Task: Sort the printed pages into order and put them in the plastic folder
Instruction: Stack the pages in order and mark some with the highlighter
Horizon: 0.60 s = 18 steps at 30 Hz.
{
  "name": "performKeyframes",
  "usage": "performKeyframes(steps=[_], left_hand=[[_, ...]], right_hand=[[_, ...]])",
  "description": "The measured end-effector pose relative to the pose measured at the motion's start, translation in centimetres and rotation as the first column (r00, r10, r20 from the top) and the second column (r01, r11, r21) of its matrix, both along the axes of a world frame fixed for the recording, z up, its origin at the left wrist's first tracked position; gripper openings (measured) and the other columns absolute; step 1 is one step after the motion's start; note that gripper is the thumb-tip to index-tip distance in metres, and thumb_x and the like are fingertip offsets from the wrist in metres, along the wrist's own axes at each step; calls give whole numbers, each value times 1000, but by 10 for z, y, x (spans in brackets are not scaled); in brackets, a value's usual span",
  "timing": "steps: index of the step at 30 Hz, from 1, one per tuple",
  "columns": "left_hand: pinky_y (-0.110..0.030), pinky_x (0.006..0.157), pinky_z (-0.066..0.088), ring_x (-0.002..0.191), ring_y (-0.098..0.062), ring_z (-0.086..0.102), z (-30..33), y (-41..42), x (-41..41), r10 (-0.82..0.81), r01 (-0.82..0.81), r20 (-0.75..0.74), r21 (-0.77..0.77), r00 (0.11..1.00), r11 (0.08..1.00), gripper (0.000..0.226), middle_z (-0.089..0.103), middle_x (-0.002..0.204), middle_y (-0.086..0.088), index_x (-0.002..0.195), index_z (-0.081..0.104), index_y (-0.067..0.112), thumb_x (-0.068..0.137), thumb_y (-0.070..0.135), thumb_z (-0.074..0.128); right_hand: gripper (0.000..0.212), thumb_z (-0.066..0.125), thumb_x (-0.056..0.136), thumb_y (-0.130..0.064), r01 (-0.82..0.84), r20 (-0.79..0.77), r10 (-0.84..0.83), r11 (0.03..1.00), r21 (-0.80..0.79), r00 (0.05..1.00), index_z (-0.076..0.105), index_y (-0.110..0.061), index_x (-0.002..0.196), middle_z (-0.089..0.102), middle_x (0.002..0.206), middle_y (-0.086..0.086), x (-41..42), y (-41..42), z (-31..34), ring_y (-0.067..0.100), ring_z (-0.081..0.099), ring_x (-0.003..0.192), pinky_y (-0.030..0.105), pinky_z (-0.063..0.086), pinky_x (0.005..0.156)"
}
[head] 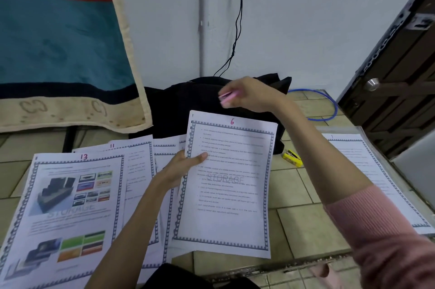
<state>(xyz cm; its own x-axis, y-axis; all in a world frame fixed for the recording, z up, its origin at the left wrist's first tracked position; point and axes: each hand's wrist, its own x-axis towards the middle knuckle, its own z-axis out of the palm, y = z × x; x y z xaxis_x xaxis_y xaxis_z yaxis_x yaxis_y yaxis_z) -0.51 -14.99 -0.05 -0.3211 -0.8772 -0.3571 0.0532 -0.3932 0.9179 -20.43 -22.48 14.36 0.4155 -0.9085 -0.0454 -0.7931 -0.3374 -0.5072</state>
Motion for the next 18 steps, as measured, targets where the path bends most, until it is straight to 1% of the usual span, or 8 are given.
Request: performKeyframes(steps=[2,4,7,8,10,12,15,18], left_hand=[[-24,80,56,99,-8,65,2,1,0,-3,3,-29,0,1000,1000,27,68,106,6,118,58,17,91,15,57],[-21,78,56,102,-7,63,4,3,2,-1,1,-47,-5,999,1000,21,68,104,8,112,59,20,92,15,56],[-11,63,53,87,1,61,11,6,4,-5,4,-57,-3,998,1000,12,66,97,12,100,59,24,93,14,55],[-11,63,54,85,1,61,11,6,5,-1,1,-58,-2,998,1000,12,65,98,10,99,59,24,93,14,55],[-13,68,54,90,-2,62,9,6,7,10,-11,-62,-8,998,1000,15,65,104,8,104,59,24,93,14,55],[-14,74,54,100,-6,62,8,7,7,11,-12,-73,-18,997,1000,20,64,111,6,110,59,23,93,14,55],[-17,82,53,108,-10,60,7,7,7,7,-9,-66,-27,998,1000,24,63,117,4,115,58,22,92,14,55],[-12,75,52,99,-3,62,9,7,7,-12,9,-50,-55,999,998,20,64,111,7,111,58,23,93,13,54]], right_hand=[[32,66,86,-26,-84,-61,87,995,51,994,63,-18,117,61,108,-6,22,-1,7,10,56,100,18,39,79],[32,66,87,-28,-118,-81,125,989,86,989,63,-18,117,60,106,-9,35,-4,7,8,55,97,16,41,76],[29,66,86,-29,-150,-94,160,983,111,983,65,-18,113,62,106,-7,48,-5,3,9,57,95,16,47,71],[30,66,86,-29,-152,-94,163,981,118,982,65,-17,114,62,107,-5,51,-5,2,10,57,94,18,49,67],[32,66,87,-29,-161,-93,173,979,123,981,64,-15,115,61,107,-4,55,-6,0,10,56,93,16,46,62],[31,65,87,-28,-158,-76,165,984,86,983,64,-15,116,62,109,-4,57,-8,1,11,57,96,14,43,68],[29,65,87,-25,-131,-51,133,991,40,990,64,-16,115,63,110,-4,57,-12,5,13,57,99,19,41,79],[31,66,87,-30,-158,-131,172,981,112,976,64,-18,114,63,111,-6,58,-13,5,11,58,101,23,44,88]])
